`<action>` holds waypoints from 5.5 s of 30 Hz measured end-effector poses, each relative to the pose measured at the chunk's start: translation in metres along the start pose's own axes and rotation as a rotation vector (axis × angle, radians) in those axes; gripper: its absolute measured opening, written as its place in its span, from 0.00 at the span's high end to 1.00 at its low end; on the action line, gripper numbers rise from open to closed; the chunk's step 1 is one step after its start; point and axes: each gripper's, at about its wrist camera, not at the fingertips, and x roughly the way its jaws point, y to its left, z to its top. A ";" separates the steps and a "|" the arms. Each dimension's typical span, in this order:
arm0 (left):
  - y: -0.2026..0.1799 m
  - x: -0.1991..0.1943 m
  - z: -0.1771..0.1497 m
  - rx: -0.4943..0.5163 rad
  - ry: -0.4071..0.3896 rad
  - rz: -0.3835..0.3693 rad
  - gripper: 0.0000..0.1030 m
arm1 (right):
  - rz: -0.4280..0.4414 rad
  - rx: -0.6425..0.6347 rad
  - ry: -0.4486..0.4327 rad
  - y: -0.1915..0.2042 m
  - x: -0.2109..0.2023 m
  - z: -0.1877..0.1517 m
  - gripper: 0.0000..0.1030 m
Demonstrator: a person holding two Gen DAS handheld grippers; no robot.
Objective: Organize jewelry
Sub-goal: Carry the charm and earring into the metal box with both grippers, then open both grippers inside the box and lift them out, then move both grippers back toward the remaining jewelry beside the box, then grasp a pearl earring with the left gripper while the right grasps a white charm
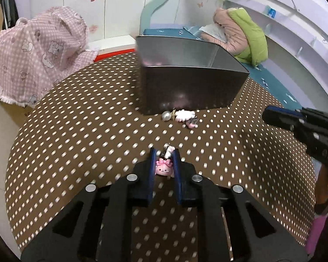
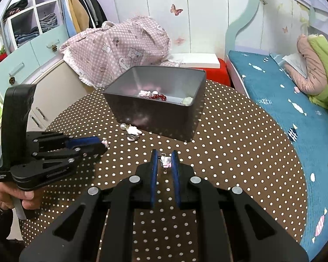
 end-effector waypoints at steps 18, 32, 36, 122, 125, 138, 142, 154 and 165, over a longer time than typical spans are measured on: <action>0.010 -0.136 0.045 0.019 -0.259 0.011 0.85 | -0.007 -0.138 -0.159 0.043 -0.053 0.064 0.89; -0.010 -0.133 0.148 0.067 -0.328 -0.048 0.85 | -0.023 -0.147 -0.183 0.025 -0.049 0.129 0.89; -0.015 -0.106 0.168 0.064 -0.287 -0.064 0.85 | -0.023 -0.117 -0.129 0.013 -0.026 0.135 0.89; 0.027 -0.173 -0.015 -0.156 -0.364 0.305 0.05 | -0.152 0.114 -0.064 0.052 -0.014 0.007 0.08; 0.030 -0.158 -0.018 -0.150 -0.329 0.311 0.05 | -0.148 0.129 -0.011 0.050 0.011 0.002 0.08; 0.051 -0.123 -0.018 -0.194 -0.262 0.322 0.05 | -0.119 0.096 0.087 0.052 0.074 0.012 0.54; 0.054 -0.114 -0.016 -0.193 -0.244 0.316 0.05 | -0.097 0.057 0.077 0.056 0.081 0.012 0.73; 0.030 -0.059 0.009 -0.130 -0.175 0.257 0.05 | -0.095 0.084 0.052 0.029 0.065 0.001 0.86; 0.008 0.019 0.032 -0.076 -0.054 0.226 0.05 | -0.101 0.136 0.066 -0.004 0.041 -0.018 0.85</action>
